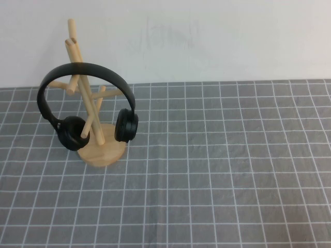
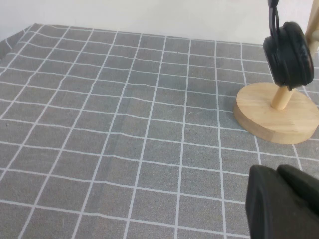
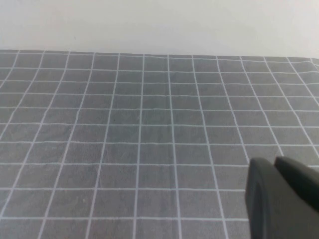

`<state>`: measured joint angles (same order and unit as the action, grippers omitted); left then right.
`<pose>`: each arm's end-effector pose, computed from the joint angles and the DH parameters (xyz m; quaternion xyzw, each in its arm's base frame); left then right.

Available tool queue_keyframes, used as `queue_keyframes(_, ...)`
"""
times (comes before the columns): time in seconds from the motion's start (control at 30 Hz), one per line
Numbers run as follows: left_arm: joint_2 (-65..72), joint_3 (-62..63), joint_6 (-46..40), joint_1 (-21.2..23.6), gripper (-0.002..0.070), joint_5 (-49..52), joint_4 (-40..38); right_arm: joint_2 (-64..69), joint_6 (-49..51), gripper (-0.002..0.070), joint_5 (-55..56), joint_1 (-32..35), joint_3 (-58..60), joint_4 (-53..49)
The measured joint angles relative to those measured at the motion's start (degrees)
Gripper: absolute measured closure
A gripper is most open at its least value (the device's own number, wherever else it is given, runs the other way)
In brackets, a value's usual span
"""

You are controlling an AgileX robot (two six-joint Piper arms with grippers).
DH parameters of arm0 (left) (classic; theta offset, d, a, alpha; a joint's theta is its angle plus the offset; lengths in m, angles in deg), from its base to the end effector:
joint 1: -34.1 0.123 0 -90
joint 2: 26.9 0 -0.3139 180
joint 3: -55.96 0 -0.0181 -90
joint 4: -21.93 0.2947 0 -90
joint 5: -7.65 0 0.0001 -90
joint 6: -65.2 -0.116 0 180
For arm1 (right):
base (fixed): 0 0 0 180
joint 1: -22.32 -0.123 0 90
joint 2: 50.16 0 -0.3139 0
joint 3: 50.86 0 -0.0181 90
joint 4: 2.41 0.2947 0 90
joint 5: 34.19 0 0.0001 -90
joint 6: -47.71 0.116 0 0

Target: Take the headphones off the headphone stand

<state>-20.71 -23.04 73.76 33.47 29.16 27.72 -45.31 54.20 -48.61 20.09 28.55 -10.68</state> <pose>0.0912 0.0033 0.1664 -0.0288 0.8012 -0.0050 0.5977 0.0934 -0.0005 0.1797 -0.0131 0.7576 -0.0095 0.6525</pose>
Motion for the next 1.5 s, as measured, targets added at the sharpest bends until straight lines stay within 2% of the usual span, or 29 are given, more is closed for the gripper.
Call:
queue_keyframes(1.27,0.0,0.0,0.0,0.0,0.0679,-0.1,0.0,0.0,0.0,0.0682,0.0,0.0,0.0,0.0)
queue_keyframes(1.4,0.0,-0.5,0.0,0.0,0.0679,-5.3,1.3,0.0,0.0,0.0682,0.0,0.0,0.0,0.0)
queue_keyframes(1.5,0.0,-0.5,0.0,0.0,0.0679,-16.3,2.6,0.0,0.0,0.0682,0.0,0.0,0.0,0.0)
